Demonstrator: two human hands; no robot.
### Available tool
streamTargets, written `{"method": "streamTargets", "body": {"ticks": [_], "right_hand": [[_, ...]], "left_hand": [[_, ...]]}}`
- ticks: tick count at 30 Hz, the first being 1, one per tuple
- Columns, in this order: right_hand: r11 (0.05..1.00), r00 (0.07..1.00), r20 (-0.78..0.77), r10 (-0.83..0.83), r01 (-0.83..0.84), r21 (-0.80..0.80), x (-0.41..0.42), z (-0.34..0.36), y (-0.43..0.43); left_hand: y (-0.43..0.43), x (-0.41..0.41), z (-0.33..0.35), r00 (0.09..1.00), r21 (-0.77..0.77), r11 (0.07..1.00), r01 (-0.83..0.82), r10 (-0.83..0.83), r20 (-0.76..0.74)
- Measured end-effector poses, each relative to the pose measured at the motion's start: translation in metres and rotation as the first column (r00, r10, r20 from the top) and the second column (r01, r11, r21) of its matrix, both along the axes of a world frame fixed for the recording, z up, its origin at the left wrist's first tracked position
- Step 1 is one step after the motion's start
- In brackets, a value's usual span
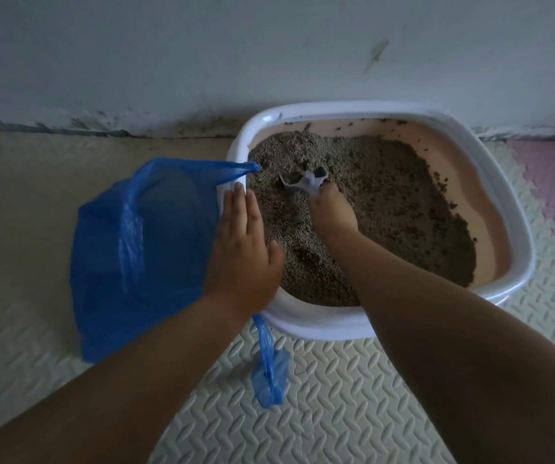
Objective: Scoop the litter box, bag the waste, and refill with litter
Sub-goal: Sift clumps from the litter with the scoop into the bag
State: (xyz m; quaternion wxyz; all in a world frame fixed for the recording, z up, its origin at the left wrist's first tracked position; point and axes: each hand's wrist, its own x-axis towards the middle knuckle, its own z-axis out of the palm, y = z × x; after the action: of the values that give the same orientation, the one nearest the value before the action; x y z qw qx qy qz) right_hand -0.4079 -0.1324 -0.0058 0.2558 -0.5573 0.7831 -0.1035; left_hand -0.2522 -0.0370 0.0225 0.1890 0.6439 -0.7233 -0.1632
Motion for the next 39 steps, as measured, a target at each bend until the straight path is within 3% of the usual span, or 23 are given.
{"method": "streamTargets", "body": {"ticks": [3, 10, 18, 24, 39], "right_hand": [[0.997, 0.997, -0.014, 0.071, -0.071, -0.013, -0.008, 0.003, 0.005], [0.988, 0.987, 0.116, 0.112, -0.099, -0.119, -0.048, 0.037, 0.053], [0.968, 0.99, 0.019, 0.143, -0.135, -0.211, -0.083, 0.075, 0.105], [0.971, 0.989, -0.001, 0.148, -0.146, -0.188, -0.084, 0.063, 0.121], [0.946, 0.991, 0.036, 0.127, -0.11, -0.304, -0.07, 0.057, 0.123]], "left_hand": [[0.0, 0.001, 0.0, 1.0, 0.013, 1.0, 0.011, -0.011, 0.001], [0.0, 0.002, 0.001, 1.0, 0.039, 0.999, 0.023, -0.024, 0.007], [0.0, 0.002, 0.003, 0.999, 0.051, 0.998, 0.031, -0.029, -0.029], [0.0, 0.003, 0.003, 0.999, 0.05, 0.998, 0.039, -0.037, -0.033], [0.0, 0.003, 0.004, 0.999, 0.055, 0.998, 0.039, -0.039, -0.007]]}}
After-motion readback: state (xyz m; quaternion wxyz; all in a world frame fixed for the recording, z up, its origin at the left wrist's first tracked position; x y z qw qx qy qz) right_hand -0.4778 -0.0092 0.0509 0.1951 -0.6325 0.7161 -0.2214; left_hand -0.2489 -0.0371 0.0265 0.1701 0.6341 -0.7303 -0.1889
